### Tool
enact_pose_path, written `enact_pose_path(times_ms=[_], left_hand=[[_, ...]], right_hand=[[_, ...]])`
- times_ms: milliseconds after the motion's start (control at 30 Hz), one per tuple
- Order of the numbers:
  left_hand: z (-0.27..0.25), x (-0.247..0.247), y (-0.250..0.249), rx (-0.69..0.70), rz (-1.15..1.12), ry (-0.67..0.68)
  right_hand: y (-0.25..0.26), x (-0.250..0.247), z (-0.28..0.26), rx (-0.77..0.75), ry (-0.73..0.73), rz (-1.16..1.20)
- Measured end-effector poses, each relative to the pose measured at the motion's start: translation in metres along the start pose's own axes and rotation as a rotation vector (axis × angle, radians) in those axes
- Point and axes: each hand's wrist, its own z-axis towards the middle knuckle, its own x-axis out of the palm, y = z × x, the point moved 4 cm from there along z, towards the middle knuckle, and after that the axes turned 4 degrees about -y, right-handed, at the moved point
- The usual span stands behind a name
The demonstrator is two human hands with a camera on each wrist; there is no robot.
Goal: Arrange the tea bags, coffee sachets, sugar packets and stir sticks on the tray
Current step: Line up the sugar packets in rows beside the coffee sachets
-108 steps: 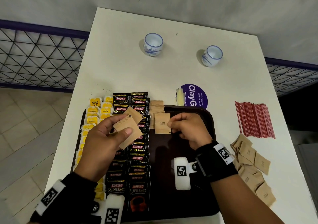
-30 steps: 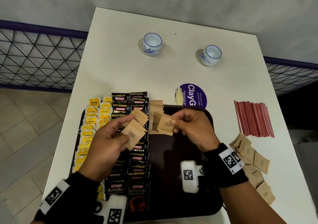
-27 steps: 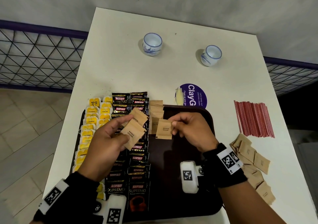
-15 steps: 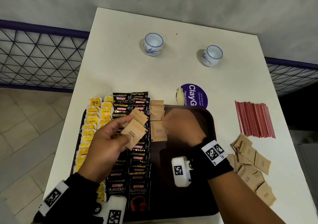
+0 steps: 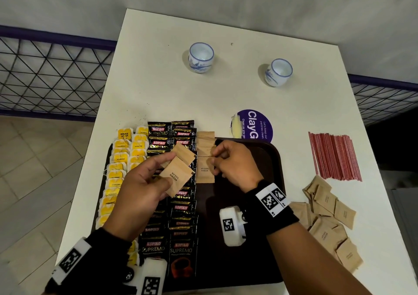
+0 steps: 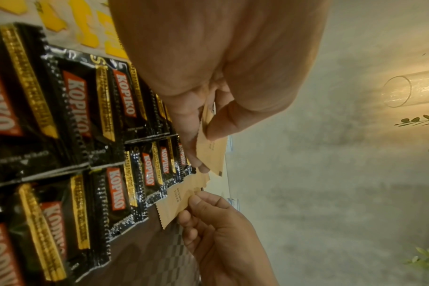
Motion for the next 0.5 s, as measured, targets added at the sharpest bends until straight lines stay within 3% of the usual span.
enact_pose_path(times_ms=[367, 500], left_hand=[[-0.002, 0.002, -0.003, -0.003, -0.019, 0.023], [-0.002, 0.002, -0.002, 0.005, 0.022, 0.027]], right_hand=[[-0.003, -0.002, 0.000, -0.016, -0.080, -0.051], [0.006, -0.011, -0.004, -0.122, -0.148, -0.096]])
